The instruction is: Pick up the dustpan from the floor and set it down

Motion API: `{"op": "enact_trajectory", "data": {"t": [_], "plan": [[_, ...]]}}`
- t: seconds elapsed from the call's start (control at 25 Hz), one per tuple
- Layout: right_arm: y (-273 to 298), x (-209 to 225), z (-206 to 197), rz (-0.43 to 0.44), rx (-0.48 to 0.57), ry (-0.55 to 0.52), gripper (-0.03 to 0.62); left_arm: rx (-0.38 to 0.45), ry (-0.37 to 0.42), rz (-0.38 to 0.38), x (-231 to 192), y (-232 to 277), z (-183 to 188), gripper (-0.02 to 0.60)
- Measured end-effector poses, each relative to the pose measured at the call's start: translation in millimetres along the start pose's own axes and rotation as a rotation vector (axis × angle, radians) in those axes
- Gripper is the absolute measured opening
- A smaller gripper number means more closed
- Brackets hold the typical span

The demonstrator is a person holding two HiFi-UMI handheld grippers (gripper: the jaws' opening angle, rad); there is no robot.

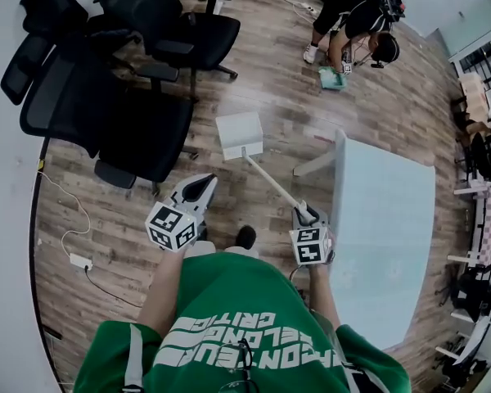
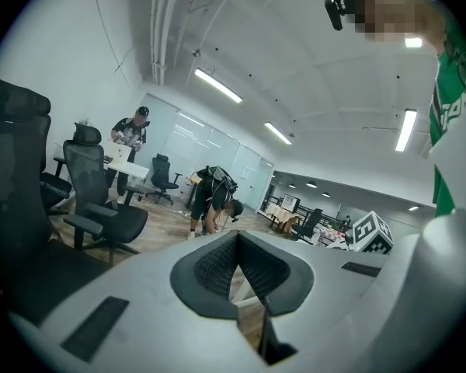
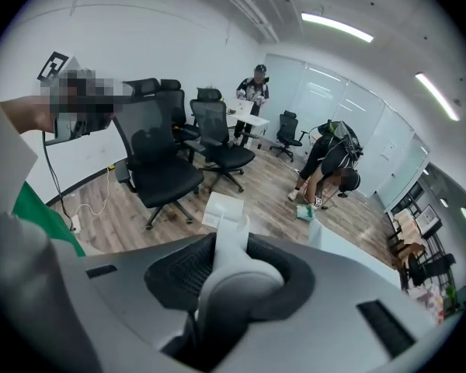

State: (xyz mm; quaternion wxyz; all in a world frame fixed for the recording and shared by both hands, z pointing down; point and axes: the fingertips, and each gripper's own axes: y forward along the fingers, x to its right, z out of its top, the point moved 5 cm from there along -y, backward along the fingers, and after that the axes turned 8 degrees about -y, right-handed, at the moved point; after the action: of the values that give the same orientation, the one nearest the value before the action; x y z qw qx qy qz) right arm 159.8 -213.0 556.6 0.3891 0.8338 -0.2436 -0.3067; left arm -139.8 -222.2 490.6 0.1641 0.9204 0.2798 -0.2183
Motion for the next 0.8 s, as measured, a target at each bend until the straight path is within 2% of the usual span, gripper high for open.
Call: {"op": "enact_trajectory", "data": {"t": [0.4,0.8], "plan": [[33.9,-22.5,-15.5,0.095,-0.075,-0.07,0.12,0.03,-0.03,0.08,-9.9,-26.6,-7.8,0.002],[81.2,-42.8,-15.6,0.197,-0.148,-0.161,0.12,0.076,-0.069,0.204,-28.3,-65.7,-15.8,0.002]]}}
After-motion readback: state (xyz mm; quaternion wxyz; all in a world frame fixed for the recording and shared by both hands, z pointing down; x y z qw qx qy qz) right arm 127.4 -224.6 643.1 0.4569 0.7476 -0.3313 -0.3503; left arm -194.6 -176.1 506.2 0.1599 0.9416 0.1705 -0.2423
